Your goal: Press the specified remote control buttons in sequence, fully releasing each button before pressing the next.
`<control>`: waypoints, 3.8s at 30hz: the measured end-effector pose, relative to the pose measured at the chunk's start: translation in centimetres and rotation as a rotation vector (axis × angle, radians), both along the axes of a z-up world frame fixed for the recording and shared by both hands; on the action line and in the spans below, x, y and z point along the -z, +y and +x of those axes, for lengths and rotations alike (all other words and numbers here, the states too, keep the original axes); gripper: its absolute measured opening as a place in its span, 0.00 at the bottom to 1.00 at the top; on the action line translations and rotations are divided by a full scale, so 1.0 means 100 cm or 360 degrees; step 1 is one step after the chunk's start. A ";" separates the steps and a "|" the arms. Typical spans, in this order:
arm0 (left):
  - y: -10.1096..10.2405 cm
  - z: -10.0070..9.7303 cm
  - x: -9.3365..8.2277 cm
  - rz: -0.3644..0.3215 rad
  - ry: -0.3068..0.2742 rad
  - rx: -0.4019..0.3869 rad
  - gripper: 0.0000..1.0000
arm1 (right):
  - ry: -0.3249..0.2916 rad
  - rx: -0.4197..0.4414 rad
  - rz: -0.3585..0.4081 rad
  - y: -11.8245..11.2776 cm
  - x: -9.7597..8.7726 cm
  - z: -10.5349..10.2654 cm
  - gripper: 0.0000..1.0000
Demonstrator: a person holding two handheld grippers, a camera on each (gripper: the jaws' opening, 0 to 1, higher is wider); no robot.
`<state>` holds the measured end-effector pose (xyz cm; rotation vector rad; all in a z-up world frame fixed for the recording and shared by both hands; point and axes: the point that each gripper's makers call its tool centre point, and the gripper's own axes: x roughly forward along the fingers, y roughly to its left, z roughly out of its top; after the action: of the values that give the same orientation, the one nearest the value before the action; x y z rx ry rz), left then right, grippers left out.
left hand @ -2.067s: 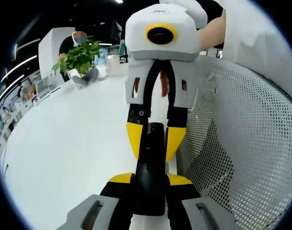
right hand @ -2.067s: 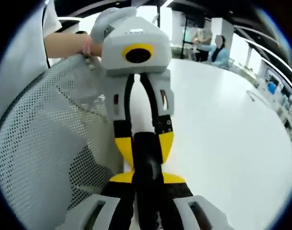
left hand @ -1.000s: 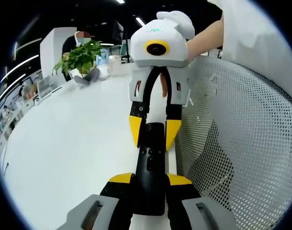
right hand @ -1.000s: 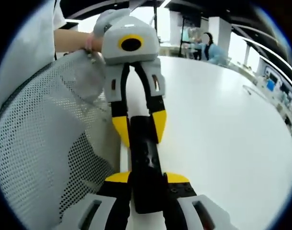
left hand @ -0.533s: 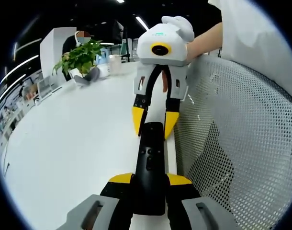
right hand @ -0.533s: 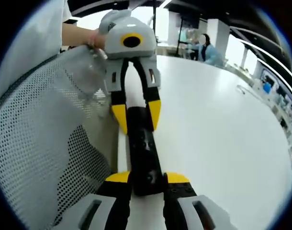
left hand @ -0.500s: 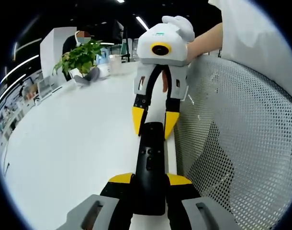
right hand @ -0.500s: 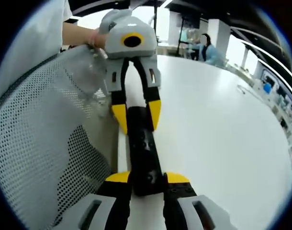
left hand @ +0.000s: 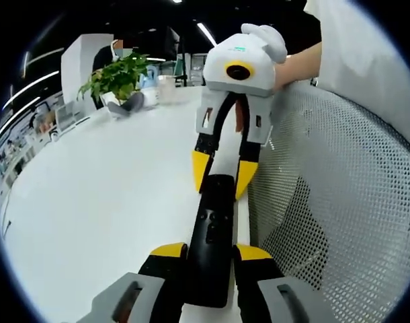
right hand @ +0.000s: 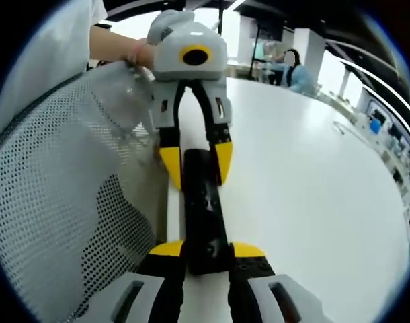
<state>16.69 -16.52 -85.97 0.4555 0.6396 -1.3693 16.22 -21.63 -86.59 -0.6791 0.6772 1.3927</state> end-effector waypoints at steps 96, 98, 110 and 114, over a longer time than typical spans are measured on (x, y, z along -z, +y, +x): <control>0.126 0.049 -0.174 -0.0996 -0.0759 -0.1606 0.99 | 0.0019 0.0026 0.0044 0.004 -0.001 0.019 0.21; 0.126 0.049 -0.174 -0.0993 -0.0759 -0.1602 0.99 | 0.0017 0.0021 0.0039 0.004 -0.001 0.022 0.21; 0.125 0.048 -0.167 -0.0980 -0.0725 -0.1580 0.98 | 0.0033 -0.0033 -0.0004 0.000 -0.001 0.033 0.21; 0.125 0.048 -0.162 -0.0960 -0.0702 -0.1581 0.98 | 0.0036 -0.0054 -0.0014 0.000 0.000 0.036 0.21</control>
<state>21.54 -4.00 -69.76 -0.0791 0.0196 -0.4267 19.79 -21.66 -86.55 -0.6857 0.6929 1.4310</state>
